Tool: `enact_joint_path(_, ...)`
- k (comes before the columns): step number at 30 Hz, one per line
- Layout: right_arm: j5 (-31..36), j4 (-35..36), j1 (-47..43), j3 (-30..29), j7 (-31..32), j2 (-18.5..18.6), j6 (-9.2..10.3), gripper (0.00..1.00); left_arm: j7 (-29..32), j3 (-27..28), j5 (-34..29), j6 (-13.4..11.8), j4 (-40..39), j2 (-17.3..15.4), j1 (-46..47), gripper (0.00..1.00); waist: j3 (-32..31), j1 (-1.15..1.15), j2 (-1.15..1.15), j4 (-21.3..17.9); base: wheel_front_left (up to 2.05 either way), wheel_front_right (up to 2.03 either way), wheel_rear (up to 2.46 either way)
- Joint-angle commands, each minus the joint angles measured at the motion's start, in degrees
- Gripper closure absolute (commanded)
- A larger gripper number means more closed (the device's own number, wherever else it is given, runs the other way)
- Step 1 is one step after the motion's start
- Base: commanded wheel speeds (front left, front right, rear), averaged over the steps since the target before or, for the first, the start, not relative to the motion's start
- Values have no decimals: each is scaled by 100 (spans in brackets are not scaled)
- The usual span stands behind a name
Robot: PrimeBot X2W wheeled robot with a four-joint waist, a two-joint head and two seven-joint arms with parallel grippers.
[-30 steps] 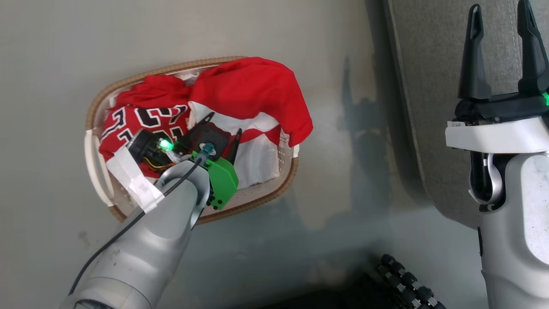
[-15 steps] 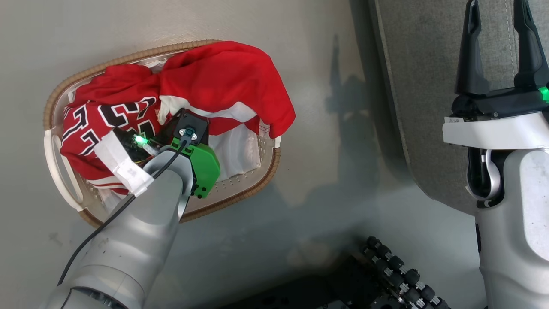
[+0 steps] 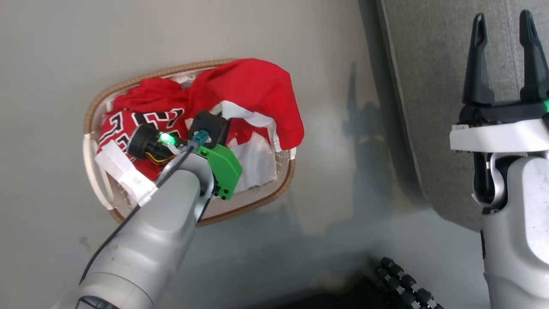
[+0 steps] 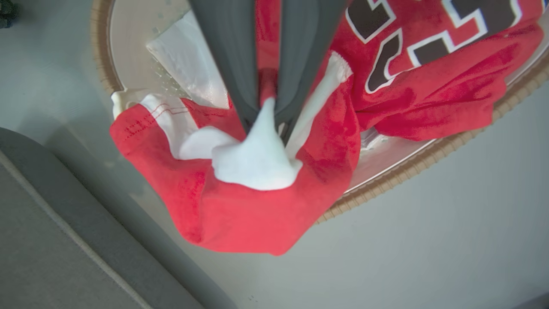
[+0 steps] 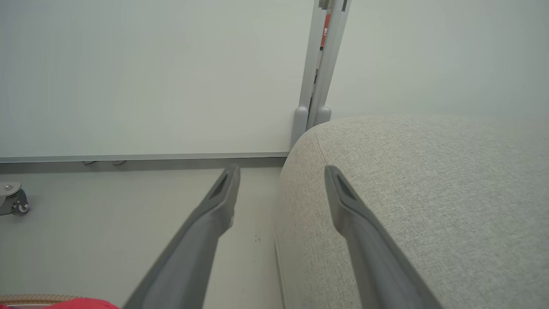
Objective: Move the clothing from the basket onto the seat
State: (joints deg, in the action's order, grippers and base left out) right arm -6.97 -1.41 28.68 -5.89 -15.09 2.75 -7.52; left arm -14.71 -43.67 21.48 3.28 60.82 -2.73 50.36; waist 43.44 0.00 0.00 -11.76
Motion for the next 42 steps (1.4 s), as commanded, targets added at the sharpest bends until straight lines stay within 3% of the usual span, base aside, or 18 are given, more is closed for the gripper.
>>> enact_joint_path(1, 63, -66, -160, -60, -12, 23, 6, 0, -36, -80, 62, 72, -146, -24, -125, 100, -545, 0, 0, 348, 0, 0, 0)
enact_joint_path(11, 233, -480, -933, -195, -12, 25, 6, 0, -52, -462, 619, 210, -1103, -23, -522, 100, -2112, 0, 0, 890, 0, 0, 0)
enact_joint_path(23, 311, -801, -2089, 21, -12, 26, 6, 0, 226, -687, 912, 328, -1417, -142, -155, 100, -3987, 0, 0, 1282, 0, 0, 0)
enact_joint_path(32, 365, -852, -2321, 370, -12, 26, 6, 0, 715, -898, 896, 403, -1839, -451, 537, 100, -4420, 0, 0, 1269, 0, 0, 0)
enact_joint_path(42, 466, -964, -1991, 1163, -12, 26, 6, 0, 1078, -914, 1163, 417, -2378, -696, 1055, 100, -4583, 0, 0, 1192, 0, 0, 0)
